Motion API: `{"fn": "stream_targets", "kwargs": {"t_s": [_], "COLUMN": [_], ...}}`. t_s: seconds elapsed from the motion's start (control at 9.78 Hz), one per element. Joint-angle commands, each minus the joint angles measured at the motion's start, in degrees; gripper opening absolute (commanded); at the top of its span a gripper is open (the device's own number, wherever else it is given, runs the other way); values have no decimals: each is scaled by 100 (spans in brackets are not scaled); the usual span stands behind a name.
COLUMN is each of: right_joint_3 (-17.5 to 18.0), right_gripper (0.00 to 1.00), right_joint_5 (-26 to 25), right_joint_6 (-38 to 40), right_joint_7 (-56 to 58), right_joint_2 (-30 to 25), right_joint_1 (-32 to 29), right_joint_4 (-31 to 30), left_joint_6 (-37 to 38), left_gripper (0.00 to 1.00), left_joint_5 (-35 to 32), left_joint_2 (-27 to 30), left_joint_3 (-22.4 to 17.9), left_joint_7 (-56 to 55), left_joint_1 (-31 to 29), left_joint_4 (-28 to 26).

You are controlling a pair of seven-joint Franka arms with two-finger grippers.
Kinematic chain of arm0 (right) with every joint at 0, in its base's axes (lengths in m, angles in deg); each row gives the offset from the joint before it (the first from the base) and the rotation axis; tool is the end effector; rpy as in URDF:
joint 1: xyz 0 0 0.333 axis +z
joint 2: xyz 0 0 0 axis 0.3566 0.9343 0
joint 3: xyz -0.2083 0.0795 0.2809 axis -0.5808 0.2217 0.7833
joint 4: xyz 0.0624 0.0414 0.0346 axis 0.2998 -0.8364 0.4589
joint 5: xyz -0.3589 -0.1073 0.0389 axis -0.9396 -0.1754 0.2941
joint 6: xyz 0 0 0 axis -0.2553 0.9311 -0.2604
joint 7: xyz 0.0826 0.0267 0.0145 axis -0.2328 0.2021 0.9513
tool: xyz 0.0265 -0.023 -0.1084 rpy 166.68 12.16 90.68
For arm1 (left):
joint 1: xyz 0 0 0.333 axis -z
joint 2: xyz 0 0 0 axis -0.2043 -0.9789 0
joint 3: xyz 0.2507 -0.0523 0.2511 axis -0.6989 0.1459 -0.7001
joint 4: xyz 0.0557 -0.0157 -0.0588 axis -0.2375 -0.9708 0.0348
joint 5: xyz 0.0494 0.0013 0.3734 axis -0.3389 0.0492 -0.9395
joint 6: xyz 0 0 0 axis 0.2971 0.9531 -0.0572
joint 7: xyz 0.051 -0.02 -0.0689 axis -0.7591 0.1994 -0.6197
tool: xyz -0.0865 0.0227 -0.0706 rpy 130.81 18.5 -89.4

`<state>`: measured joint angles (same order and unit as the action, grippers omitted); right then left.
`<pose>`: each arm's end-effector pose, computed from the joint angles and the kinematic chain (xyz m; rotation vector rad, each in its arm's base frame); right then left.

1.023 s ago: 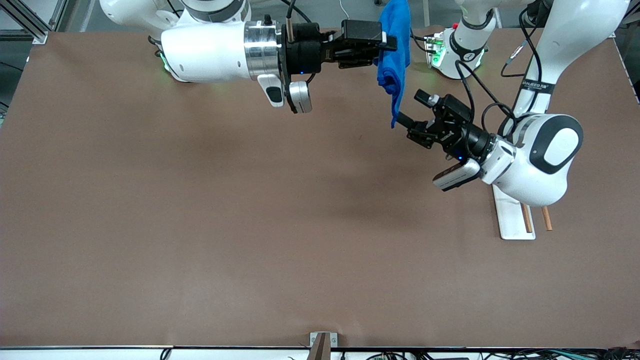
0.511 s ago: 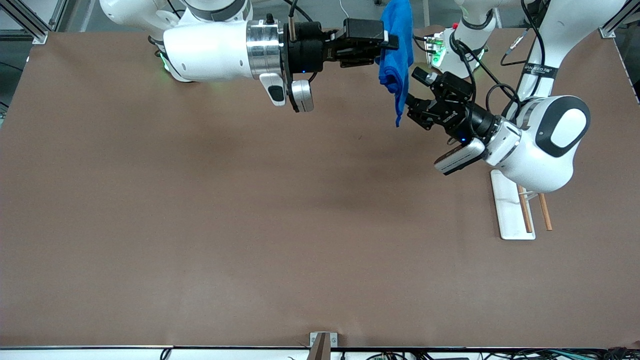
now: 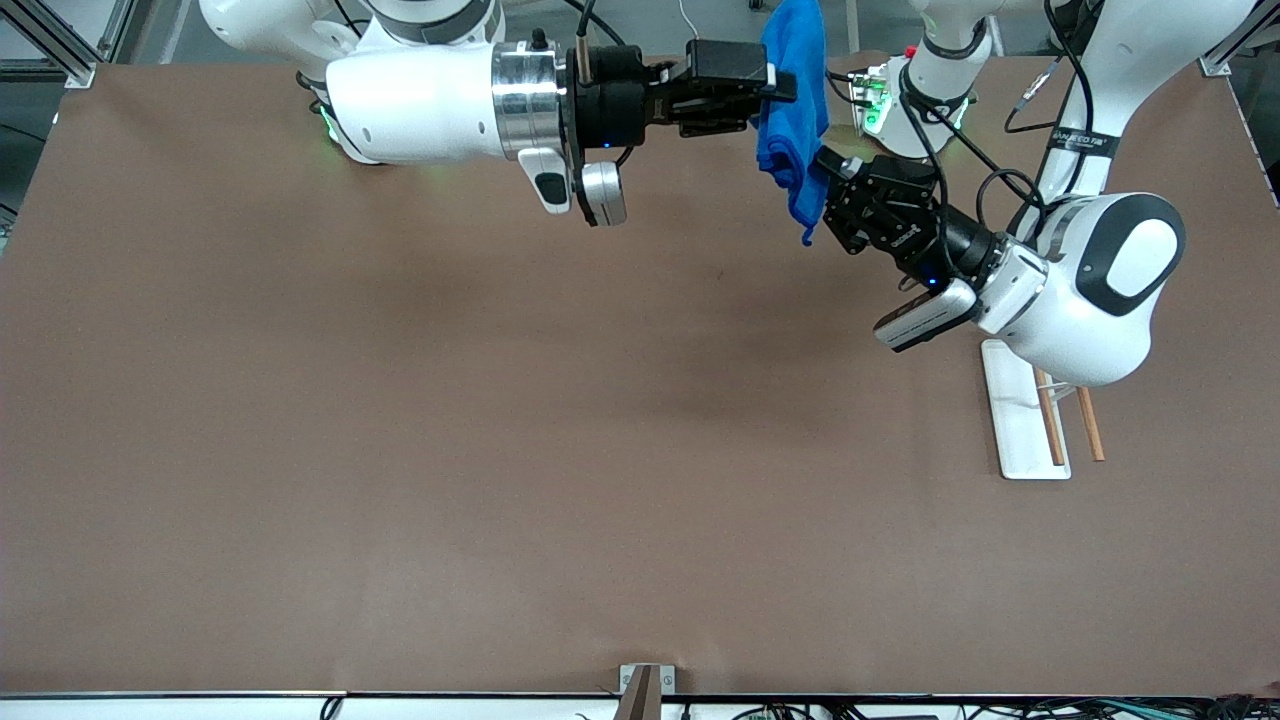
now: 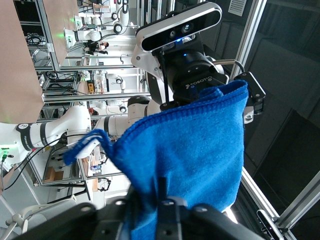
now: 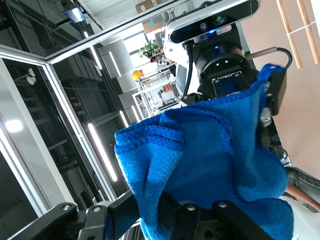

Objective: Right arm passes towel to left arm to hang
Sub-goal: 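Grasp the hanging towel with the left gripper below the right gripper, then open the right gripper and withdraw while the left gripper pulls the towel away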

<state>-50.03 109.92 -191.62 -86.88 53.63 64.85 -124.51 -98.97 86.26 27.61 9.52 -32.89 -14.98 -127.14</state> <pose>0.4904 0.4840 0.6796 -1.5507 0.2612 0.3143 0.5552 -0.2110 0.5344 1.2754 -0.3700 -0.3824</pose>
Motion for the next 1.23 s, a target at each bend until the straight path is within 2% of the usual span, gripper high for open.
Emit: {"fn": "stream_targets", "kwargs": {"t_s": [0.0,0.1,0.2,0.31,0.41,0.61,0.82,1.12], "right_joint_3": [-63,-63,-71,-89,-98,-106,-115,-150], "right_gripper": [4,4,10,83,100,100,100,100], "right_joint_5": [122,122,122,70,-96,-561,-1044,-2229], "right_joint_6": [-69,-69,-69,-61,-52,-43,-43,-69], "right_joint_7": [87,78,78,87,87,78,78,43], "right_joint_2": [53,45,45,45,45,45,10,-130], "right_joint_1": [78,69,69,17,-36,-237,-518,-896], "right_joint_4": [105,105,105,96,79,-35,-333,-1175], "left_joint_6": [-13,-22,-30,-48,-48,-48,-57,-153], "left_gripper": [1,0,0,0,0,0,0,0], "left_joint_5": [-23,-66,-232,-408,-653,-1032,-1270,-2225], "left_joint_2": [-59,-77,-77,-77,-77,-147,-182,-182], "left_joint_3": [-36,-45,-62,-158,-246,-291,-300,-396], "left_joint_7": [90,81,46,-85,-364,-875,-1052,-1351], "left_joint_1": [-85,-111,-120,-120,-120,-269,-313,-410], "left_joint_4": [-33,38,169,336,598,1091,1259,1584]}}
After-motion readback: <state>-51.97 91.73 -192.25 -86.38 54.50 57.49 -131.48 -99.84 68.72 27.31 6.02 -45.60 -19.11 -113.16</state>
